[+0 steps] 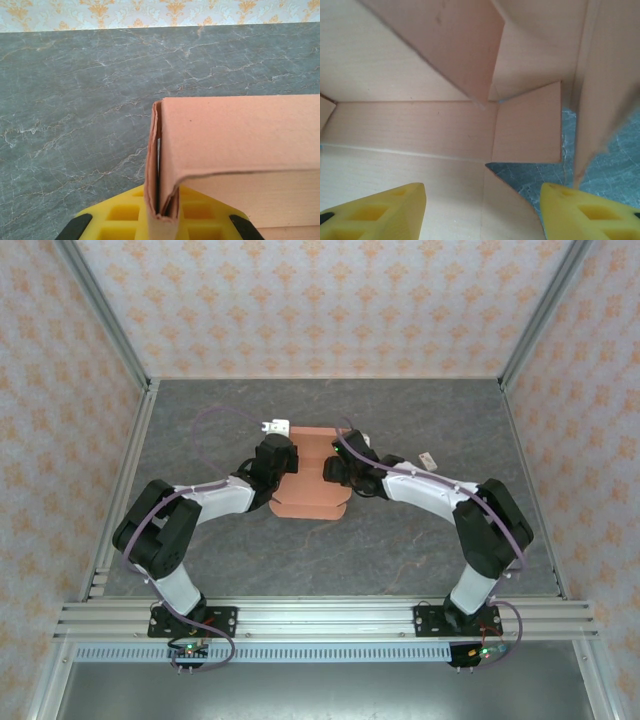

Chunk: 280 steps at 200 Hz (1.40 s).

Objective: Fold the paper box

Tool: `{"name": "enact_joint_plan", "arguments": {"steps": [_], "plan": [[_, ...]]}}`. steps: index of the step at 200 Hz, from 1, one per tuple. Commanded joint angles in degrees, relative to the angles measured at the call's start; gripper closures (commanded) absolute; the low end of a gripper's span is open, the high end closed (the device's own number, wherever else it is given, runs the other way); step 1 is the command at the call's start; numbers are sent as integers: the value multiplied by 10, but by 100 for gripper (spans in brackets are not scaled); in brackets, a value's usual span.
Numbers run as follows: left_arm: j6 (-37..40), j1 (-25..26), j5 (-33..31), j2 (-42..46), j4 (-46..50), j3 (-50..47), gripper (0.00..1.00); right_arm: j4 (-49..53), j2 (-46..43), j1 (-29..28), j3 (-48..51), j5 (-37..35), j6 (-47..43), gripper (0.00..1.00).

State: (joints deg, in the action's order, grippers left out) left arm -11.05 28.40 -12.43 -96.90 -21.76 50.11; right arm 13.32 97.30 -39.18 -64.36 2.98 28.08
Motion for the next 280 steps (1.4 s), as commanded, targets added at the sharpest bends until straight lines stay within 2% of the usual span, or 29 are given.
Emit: {"name": "enact_joint_plan", "arguments": {"steps": [1,68,123,169,246,280], "plan": [[-10,1,-1,22,-1,8,100,-27,10,6,-20,-23,9,39],[-10,1,0,24,-4,4,100,-47,11,12,-21,-53,15,41],[-13,1,5,24,-7,4,100,-106,7,13,-10,-5,-6,51],[-13,1,8,17,-6,7,100,-130,15,12,-3,18,-22,56],[-15,1,10,21,-4,8,100,-138,47,7,2,40,-24,60],[-11,1,2,18,4,11,100,-113,16,8,8,20,-54,60]]}}
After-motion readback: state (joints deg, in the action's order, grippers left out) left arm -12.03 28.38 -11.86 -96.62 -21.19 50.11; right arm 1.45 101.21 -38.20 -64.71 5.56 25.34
